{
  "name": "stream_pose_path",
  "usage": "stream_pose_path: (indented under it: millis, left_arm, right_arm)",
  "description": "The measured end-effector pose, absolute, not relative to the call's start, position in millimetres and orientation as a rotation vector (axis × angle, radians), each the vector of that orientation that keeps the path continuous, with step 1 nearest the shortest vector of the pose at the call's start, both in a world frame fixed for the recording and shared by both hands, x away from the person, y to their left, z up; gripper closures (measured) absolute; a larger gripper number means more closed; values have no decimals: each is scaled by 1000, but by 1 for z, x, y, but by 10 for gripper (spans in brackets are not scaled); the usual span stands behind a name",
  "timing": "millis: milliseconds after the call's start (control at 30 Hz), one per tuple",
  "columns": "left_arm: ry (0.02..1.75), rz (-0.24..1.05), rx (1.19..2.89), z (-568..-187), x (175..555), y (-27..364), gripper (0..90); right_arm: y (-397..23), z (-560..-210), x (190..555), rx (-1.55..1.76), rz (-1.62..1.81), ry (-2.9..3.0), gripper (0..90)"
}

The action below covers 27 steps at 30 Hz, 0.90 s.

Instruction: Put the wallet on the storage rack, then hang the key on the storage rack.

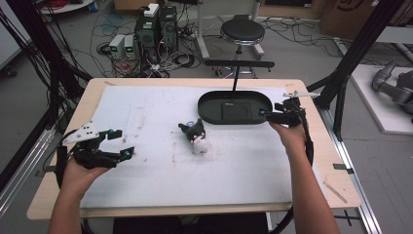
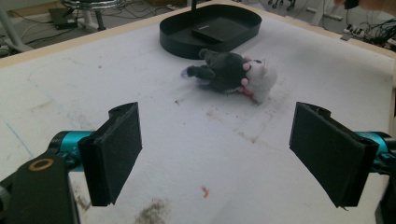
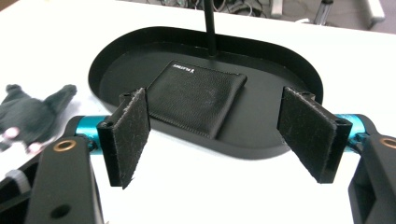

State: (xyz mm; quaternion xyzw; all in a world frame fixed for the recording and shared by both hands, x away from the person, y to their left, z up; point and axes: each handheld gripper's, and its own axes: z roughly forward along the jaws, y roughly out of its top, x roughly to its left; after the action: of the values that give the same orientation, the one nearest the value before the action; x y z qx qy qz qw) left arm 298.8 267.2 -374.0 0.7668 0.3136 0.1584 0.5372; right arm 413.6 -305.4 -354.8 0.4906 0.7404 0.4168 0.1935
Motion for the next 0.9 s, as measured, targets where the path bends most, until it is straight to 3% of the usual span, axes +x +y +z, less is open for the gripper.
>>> stream_pose_path:
  millis: [433,900]
  left_arm:
    - [705,354,1835,-373,317,252,169]
    - [743,386,1830,-372,306,266,169]
  right_arm:
    - [-323,-373,354,1306,1276,1990,204]
    - [-310,-376,356,1287,1283,2040,204]
